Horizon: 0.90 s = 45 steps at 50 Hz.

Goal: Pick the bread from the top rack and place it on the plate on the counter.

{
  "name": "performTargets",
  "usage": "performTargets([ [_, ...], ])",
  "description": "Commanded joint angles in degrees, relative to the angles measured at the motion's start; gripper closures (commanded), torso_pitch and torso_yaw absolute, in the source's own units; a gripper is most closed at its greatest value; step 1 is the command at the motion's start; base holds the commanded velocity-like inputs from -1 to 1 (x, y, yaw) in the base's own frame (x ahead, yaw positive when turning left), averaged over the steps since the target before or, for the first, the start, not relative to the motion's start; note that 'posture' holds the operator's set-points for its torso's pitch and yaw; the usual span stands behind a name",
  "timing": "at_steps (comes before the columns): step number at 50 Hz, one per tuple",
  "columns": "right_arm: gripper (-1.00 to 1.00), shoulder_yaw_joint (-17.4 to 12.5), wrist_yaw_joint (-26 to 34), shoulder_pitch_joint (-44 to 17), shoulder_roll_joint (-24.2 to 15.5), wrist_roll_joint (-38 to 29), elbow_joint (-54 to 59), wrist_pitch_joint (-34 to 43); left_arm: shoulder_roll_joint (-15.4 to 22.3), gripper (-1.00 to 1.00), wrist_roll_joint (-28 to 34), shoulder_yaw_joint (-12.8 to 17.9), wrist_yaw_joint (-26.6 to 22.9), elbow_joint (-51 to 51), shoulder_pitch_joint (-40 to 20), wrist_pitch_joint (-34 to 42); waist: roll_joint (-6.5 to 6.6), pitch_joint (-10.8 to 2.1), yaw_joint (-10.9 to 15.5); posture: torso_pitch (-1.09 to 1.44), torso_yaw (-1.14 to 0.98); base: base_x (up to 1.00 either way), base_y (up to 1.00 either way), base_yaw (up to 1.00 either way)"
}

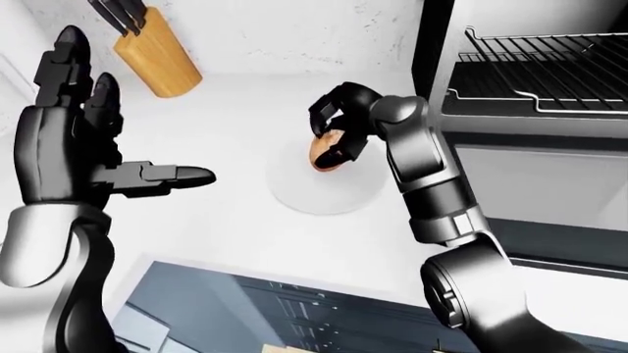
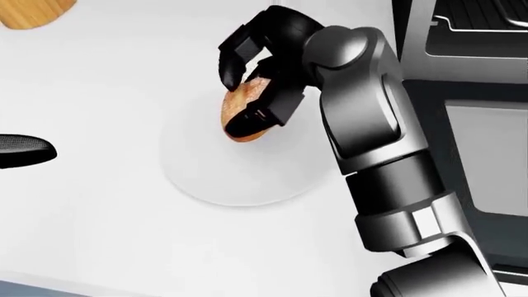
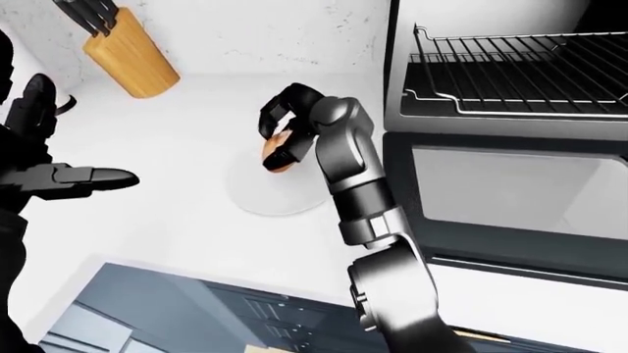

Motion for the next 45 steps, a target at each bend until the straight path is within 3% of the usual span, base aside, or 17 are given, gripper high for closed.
performTargets([
  [1,0.51,-0.3,-0.1,-2.2,-0.2,-0.1,-2.7,-1.0,0.8,-1.0,0.1,1.0,0.2,-1.5,-1.1,-1.4,0.12,-1.5,0.1,0.0,0.41,0.0,0.0,0.0],
  [6,0.37,-0.1,0.3,-0.8,0.1,-0.5,-3.8,-0.8,0.8,-1.0,-0.1,1.4,0.0,-1.9,-0.5,-1.4,0.16,-1.5,0.0,0.0,0.41,0.0,0.0,0.0],
  [16,0.29,0.0,1.2,-1.1,0.4,-1.0,-3.8,-0.5,1.4,-1.0,-0.5,1.5,0.2,-1.8,-1.3,-0.8,0.18,-1.52,0.0,0.0,0.41,0.0,0.0,0.0],
  [22,0.11,0.0,1.4,-1.0,0.4,-1.2,-4.0,-0.4,1.8,-1.0,-0.6,1.3,0.3,-1.5,-1.8,-0.7,0.23,-1.55,0.0,0.0,0.41,0.0,0.0,0.0],
  [26,-0.13,0.1,1.7,-0.9,0.5,-1.4,-4.2,-0.4,1.7,-1.0,-0.8,1.4,0.4,-1.7,-1.7,-0.7,0.22,-1.56,0.0,0.0,0.41,0.0,0.0,0.0],
  [31,-0.62,0.1,1.9,-0.7,0.6,-1.5,-4.3,-0.4,1.6,-1.0,-0.8,1.3,0.5,-1.6,-1.6,-1.0,0.25,-1.56,0.0,0.0,0.41,0.0,0.0,0.0],
  [33,-0.91,0.1,2.0,-0.7,0.6,-1.5,-4.4,-0.4,1.5,-1.0,-0.5,1.1,0.4,-1.3,-1.2,-1.5,0.25,-1.57,0.0,0.0,0.41,0.0,0.0,0.0],
  [35,-1.0,0.0,1.9,-0.7,0.6,-1.5,-4.1,-0.5,1.4,-1.0,-0.5,1.1,0.4,-1.4,-1.3,-1.4,0.24,-1.59,0.0,0.0,0.41,0.0,0.0,0.0],
  [45,-1.0,-0.1,2.3,-1.9,0.4,-1.5,-4.6,0.4,1.0,-1.0,-0.5,1.4,0.4,-1.7,-0.6,-1.8,0.2,-1.57,0.0,0.0,0.41,0.0,0.0,0.0],
])
